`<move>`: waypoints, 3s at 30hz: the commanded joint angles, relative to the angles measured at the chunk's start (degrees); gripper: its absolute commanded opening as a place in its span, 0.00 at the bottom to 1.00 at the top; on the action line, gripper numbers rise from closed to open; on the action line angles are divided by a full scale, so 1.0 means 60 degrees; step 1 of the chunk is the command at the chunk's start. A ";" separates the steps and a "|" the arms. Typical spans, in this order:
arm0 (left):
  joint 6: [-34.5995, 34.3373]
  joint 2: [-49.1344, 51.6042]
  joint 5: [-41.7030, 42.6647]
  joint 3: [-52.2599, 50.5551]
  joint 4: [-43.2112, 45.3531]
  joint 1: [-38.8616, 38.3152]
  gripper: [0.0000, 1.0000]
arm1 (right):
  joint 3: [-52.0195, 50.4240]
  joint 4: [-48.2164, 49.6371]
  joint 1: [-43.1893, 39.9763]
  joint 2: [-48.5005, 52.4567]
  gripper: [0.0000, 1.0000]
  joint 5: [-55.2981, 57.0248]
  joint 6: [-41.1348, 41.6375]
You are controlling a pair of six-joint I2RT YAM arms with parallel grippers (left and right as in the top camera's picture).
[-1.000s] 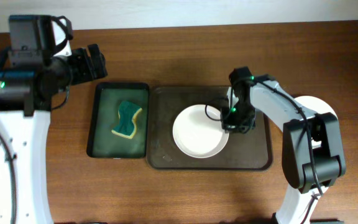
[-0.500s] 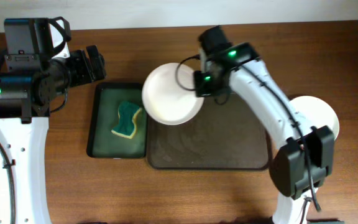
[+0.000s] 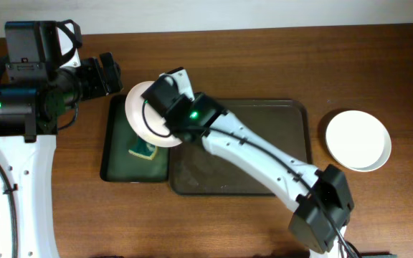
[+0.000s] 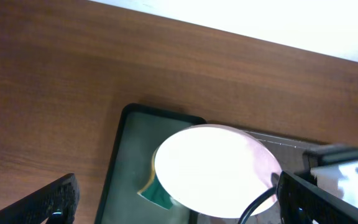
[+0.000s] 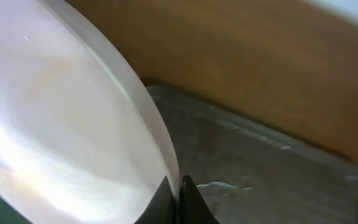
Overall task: Clean dirty plates on tray and stack at the side
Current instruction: 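Lift the plate and tilt it over the black tray with the right gripper, then carry the plate right and set it on the plate stack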
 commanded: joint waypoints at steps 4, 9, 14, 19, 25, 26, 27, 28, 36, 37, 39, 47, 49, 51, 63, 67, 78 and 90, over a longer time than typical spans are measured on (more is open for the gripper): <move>0.0153 -0.0080 -0.0076 -0.0022 -0.0011 0.0022 0.99 | 0.0171 0.0390 0.1231 0.0076 0.04 0.4211 -0.0386; 0.0153 -0.0080 -0.0076 -0.0022 -0.0011 0.0026 0.99 | 0.0171 0.0987 0.1923 0.0076 0.04 0.4583 -0.1392; 0.0153 -0.0080 -0.0073 -0.0022 -0.0015 0.0022 0.99 | 0.0171 0.0969 0.1982 0.0080 0.04 0.4601 -0.1384; 0.0153 -0.0080 -0.0076 -0.0022 -0.0015 0.0022 0.99 | 0.0160 0.0109 0.1071 0.0076 0.04 0.2514 -0.0033; 0.0153 -0.0080 -0.0073 -0.0022 -0.0015 0.0022 0.99 | 0.0164 -0.0863 -0.1297 0.0000 0.04 -0.3534 0.0885; 0.0153 -0.0080 -0.0076 -0.0022 -0.0015 0.0022 0.99 | 0.0164 -0.0976 -0.1745 -0.0033 0.04 -0.4164 0.0878; 0.0153 -0.0080 -0.0073 -0.0022 -0.0015 0.0022 0.99 | 0.0164 -0.1147 -0.2339 -0.0087 0.04 -0.4860 0.0878; 0.0153 -0.0080 -0.0073 -0.0022 -0.0015 0.0022 0.99 | 0.0164 -0.1330 -0.2849 -0.0127 0.04 -0.5271 0.0874; 0.0157 -0.0080 -0.0073 -0.0022 -0.0080 0.0022 0.99 | 0.0160 -0.4040 -0.8105 -0.0197 0.04 -0.5614 0.0280; 0.0153 -0.0080 -0.0073 -0.0022 -0.0080 0.0022 0.99 | 0.0160 -0.4477 -0.9012 -0.0197 0.04 -0.5614 0.0255; 0.0153 -0.0080 -0.0076 -0.0022 -0.0080 0.0022 0.99 | 0.0124 -0.4991 -1.0204 -0.0193 0.04 -0.5577 0.0255; 0.0153 -0.0080 -0.0073 -0.0022 -0.0080 0.0022 0.99 | -0.0546 -0.5570 -1.3621 -0.0193 0.04 -0.5537 0.0259; 0.0153 -0.0080 -0.0073 -0.0022 -0.0084 0.0022 0.99 | -0.0943 -0.5493 -1.4185 -0.0193 0.04 -0.5541 0.0259; 0.0157 -0.0080 -0.0076 -0.0022 -0.0084 0.0022 0.99 | -0.1282 -0.5329 -1.4539 -0.0193 0.04 -0.5541 0.0255; 0.0153 -0.0080 -0.0073 -0.0022 -0.0084 0.0022 0.99 | -0.1206 -0.5187 -1.4673 -0.0200 0.66 -0.7107 -0.2401; 0.0153 -0.0080 -0.0073 -0.0022 -0.0084 0.0022 0.99 | -0.0648 -0.6011 -1.4090 -0.0204 0.66 -0.9806 -0.4448; 0.0153 -0.0080 -0.0073 -0.0022 -0.0084 0.0022 1.00 | -0.0645 -0.6000 -1.0681 -0.0200 0.98 -1.0178 -0.4568; 0.0153 -0.0080 -0.0073 -0.0022 -0.0084 0.0022 0.99 | -0.0652 -0.5632 -0.9242 -0.0171 0.98 -1.0178 -0.4572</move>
